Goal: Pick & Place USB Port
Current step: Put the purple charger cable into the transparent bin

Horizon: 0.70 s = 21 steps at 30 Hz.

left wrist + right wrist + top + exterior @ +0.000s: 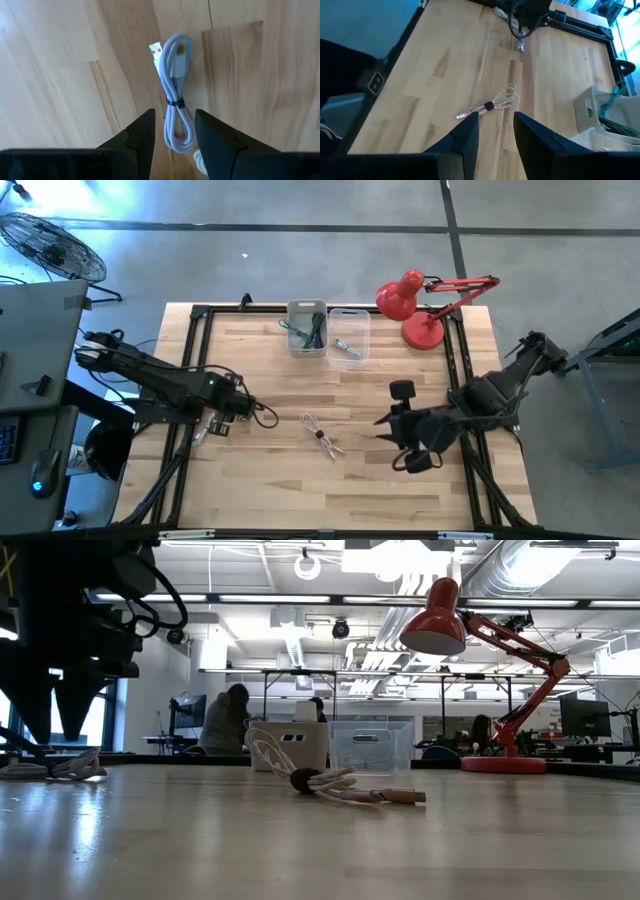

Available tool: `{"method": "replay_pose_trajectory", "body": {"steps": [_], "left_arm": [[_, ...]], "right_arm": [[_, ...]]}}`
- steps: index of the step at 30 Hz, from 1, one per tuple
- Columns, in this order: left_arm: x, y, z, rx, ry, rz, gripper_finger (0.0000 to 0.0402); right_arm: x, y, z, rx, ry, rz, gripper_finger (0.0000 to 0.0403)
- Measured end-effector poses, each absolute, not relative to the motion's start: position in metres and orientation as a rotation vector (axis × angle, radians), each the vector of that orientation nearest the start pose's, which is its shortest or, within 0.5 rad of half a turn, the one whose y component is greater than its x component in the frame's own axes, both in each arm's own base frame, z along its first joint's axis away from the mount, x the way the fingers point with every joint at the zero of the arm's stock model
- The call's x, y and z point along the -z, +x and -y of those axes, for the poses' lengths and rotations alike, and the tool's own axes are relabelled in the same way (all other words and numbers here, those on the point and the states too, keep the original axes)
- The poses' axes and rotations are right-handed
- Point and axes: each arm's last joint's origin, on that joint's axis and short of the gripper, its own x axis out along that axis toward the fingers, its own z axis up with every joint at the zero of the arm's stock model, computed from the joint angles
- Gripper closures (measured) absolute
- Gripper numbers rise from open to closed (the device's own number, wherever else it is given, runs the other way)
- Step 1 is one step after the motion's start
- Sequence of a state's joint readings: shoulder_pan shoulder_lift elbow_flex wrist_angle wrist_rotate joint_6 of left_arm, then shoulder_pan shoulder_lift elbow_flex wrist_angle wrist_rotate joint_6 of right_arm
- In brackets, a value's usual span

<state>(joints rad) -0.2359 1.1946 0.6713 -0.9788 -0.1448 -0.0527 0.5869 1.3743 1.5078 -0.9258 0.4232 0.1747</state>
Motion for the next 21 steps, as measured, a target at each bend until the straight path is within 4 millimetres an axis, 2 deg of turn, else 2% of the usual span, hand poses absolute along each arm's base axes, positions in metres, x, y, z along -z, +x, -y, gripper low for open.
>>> {"method": "replay_pose_trajectory", "body": {"steps": [12,21], "left_arm": [[-0.169,0.169,0.038,0.079,0.2,-1.435,0.0268],[-0.157,0.162,0.036,0.059,0.217,-1.46,0.0268]], "right_arm": [[-0.379,0.239,-0.147,-0.07,-0.242,-0.71,0.0288],[-0.379,0.24,-0.148,-0.067,-0.235,-0.709,0.0288]]}}
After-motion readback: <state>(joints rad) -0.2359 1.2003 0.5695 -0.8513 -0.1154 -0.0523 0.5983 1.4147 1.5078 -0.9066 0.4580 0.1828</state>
